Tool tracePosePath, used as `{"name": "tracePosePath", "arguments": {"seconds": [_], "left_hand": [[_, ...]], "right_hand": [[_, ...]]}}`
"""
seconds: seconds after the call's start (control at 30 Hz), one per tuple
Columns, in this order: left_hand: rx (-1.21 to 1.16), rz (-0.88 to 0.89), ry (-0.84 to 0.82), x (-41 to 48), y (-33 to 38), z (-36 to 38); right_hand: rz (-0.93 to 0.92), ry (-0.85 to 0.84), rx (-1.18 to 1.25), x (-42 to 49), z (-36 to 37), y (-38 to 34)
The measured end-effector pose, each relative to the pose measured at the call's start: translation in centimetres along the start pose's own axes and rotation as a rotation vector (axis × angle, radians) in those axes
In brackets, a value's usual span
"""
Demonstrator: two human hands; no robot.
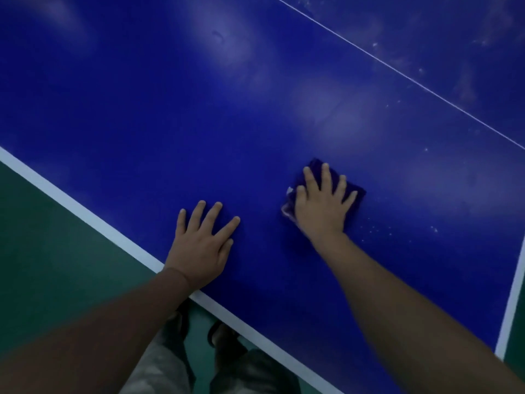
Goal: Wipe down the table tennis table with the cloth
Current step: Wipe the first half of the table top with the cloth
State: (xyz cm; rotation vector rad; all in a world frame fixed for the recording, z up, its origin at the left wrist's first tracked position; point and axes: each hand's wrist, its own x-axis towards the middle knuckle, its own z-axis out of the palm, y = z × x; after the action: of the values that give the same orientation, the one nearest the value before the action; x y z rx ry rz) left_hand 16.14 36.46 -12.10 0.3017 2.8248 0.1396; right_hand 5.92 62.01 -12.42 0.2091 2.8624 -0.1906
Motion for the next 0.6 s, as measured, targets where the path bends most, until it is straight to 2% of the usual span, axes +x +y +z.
{"name": "tracePosePath", "arguments": {"seconds": [0.1, 0.2, 0.3, 0.33, 0.4, 0.53, 0.6], "left_hand": [[0.000, 0.006, -0.016, 0.7, 0.5, -0.3], [-0.002, 0.029, -0.024, 1.3, 0.4, -0.5], [-0.011, 0.078, -0.051, 2.0, -0.2, -0.9], [-0.014, 0.098, -0.059, 2.3, -0.6, -1.0], [-0.022, 0.139, -0.071, 3.5, -1.1, -1.2], [-0.003, 0.233, -0.091, 6.2, -1.7, -1.8], [-0.002, 0.272, -0.094, 7.4, -1.7, -2.3]], "right_hand": [[-0.224, 0.034, -0.072, -5.8, 2.0, -2.5], [-0.501, -0.045, -0.086, -12.8, 3.7, 0.1], [-0.604, -0.063, -0.139, -10.3, 2.5, 3.7], [-0.562, -0.037, -0.166, -7.9, 1.8, 4.3], [-0.337, -0.003, -0.143, -2.3, 0.1, 4.5], [0.071, -0.022, 0.045, 5.2, -1.6, 0.8], [0.074, 0.005, 0.012, 3.7, -0.8, -2.0]]}}
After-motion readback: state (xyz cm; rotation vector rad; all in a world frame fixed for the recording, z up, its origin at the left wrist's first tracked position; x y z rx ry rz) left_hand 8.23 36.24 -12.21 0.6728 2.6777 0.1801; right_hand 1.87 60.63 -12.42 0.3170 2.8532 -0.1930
